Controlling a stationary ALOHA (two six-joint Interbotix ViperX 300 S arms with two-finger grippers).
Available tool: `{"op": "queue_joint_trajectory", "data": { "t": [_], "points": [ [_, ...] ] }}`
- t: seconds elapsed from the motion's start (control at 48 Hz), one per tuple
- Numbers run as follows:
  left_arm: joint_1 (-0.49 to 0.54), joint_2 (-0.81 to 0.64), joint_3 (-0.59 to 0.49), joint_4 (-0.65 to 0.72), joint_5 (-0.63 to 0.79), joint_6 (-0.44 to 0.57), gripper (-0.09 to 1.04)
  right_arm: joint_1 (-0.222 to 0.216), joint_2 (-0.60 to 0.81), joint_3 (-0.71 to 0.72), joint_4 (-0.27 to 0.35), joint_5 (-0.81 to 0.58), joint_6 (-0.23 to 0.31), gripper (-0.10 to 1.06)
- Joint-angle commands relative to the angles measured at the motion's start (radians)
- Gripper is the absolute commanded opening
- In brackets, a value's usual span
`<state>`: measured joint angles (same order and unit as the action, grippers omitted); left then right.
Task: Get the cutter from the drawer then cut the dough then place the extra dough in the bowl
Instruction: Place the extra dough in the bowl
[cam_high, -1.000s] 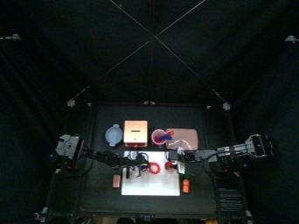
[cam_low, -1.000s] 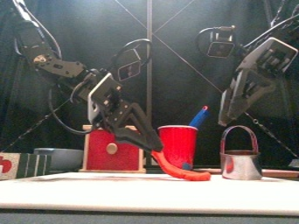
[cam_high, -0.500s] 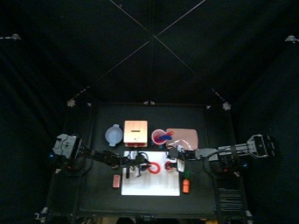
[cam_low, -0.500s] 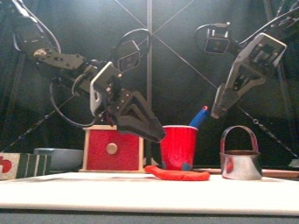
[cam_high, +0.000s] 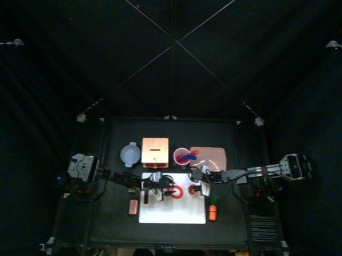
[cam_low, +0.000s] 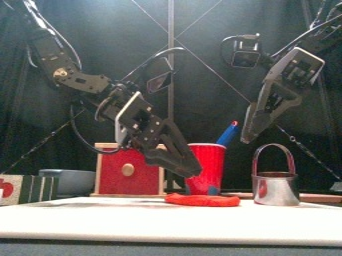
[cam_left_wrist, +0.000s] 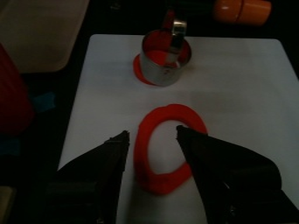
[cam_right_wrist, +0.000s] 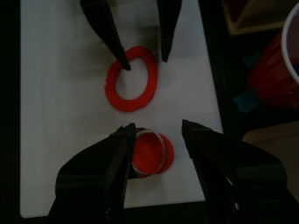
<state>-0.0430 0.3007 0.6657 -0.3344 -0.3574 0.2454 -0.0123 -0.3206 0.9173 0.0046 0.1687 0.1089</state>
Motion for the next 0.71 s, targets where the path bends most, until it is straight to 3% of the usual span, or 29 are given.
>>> {"op": "queue_joint_trajectory", "data": {
  "t": [0.021, 0.354, 0.708],
  "points": [
    [0.014, 0.000, -0.034, -0.003, 0.055, 0.003, 0.85, 0.002, -0.012, -0.023, 0.000, -0.020, -0.002, 0.83],
    [0.018, 0.023, -0.061, -0.006, 0.126, 0.002, 0.82, 0.003, -0.011, -0.012, 0.000, -0.041, -0.011, 0.83],
    [-0.011, 0.017, -0.069, 0.063, 0.222, 0.006, 0.63, -0.006, -0.011, -0.012, -0.009, -0.048, -0.011, 0.83]
  ]
}}
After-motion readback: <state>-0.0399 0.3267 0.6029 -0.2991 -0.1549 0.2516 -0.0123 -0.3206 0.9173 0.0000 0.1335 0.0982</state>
